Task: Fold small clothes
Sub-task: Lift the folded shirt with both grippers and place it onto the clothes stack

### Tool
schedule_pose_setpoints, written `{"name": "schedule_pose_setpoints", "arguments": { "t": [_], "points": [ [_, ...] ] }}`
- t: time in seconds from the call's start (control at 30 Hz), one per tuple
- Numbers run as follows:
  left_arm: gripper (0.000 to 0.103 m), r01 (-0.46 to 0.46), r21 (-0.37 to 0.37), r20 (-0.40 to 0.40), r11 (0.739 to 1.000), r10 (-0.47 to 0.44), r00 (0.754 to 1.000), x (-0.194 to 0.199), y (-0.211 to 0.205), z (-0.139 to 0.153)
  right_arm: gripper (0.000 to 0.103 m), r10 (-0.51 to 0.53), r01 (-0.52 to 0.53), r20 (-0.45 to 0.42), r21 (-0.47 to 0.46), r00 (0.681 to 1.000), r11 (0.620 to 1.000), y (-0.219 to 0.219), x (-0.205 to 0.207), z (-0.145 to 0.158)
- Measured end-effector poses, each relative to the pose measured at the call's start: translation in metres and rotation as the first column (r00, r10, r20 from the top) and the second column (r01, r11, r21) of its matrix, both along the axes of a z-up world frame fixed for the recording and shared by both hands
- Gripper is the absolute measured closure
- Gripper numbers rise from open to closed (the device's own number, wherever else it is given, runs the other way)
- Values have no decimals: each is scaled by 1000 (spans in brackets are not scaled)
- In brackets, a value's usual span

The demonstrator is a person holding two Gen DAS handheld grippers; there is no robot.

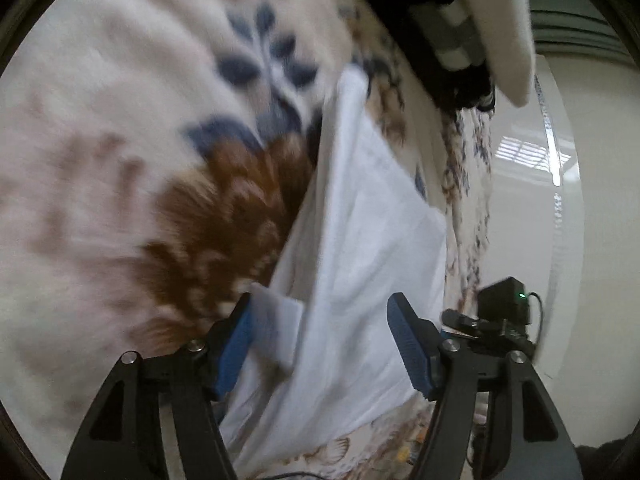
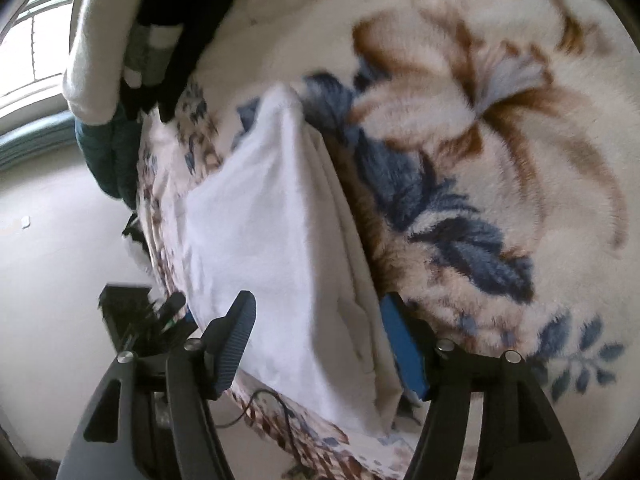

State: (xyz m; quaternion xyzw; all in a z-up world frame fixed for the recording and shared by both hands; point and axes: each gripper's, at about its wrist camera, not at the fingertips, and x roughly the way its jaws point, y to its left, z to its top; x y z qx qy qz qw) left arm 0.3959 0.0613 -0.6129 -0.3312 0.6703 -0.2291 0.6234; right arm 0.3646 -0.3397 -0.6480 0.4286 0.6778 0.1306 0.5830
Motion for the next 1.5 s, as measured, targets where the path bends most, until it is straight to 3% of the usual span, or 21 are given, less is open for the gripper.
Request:
{"name": "schedule_pose_setpoints", "arguments": {
  "t": [0.13, 0.23, 0.3, 0.33, 0.37, 0.43, 0.67, 0.83, 0.97, 1.13, 1.3, 1.4, 1.5],
  "points": [
    [39, 25, -19, 9, 1000, -25, 1000, 7, -19, -9, 35, 59, -59, 4, 111, 998, 992, 17, 4, -25],
    [42, 21, -37, 29, 999, -20, 999, 10, -27, -4, 34, 89, -92, 27, 143, 996, 985, 30, 11, -31],
    [67, 35, -14, 47, 999, -34, 998, 10, -33, 1, 37, 83, -88, 37, 151, 996, 985, 34, 14, -31],
    [83, 38, -22, 54, 999, -37, 998, 10, -34, 4, 56, 85, -92, 51, 150, 995, 984, 37, 15, -29],
    [84, 34, -26, 61, 999, -32, 998, 9, -34, 9, 79, 91, -98, 54, 138, 994, 986, 38, 15, -27],
    [86, 32, -17, 69, 999, -31, 997, 8, -35, 18, 88, 87, -94, 66, 126, 994, 987, 39, 15, -22],
    [87, 29, -22, 111, 999, -26, 993, 25, -40, 83, 93, 74, -88, 134, 97, 988, 991, 34, 27, 44],
    [87, 21, -42, 183, 999, -13, 983, 69, -47, 162, 93, 78, -97, 229, 71, 970, 993, 25, 61, 129],
    [86, 10, -55, 261, 998, 4, 965, 136, -63, 223, 93, 67, -84, 323, 38, 944, 996, 12, 113, 200],
    [86, 3, -24, 357, 1000, 6, 934, 236, -81, 262, 93, 54, -55, 419, -11, 906, 998, 4, 218, 257],
    [84, 11, 74, 392, 997, -39, 919, 327, -81, 249, 93, 104, -69, 457, -93, 884, 993, 7, 316, 262],
    [81, 9, 139, 380, 990, -62, 923, 358, -82, 228, 93, 142, -85, 450, -144, 882, 986, 17, 364, 245],
    [79, 16, 210, 356, 977, -92, 930, 372, -88, 208, 93, 163, -88, 424, -191, 891, 978, 25, 385, 222]
  ]
}}
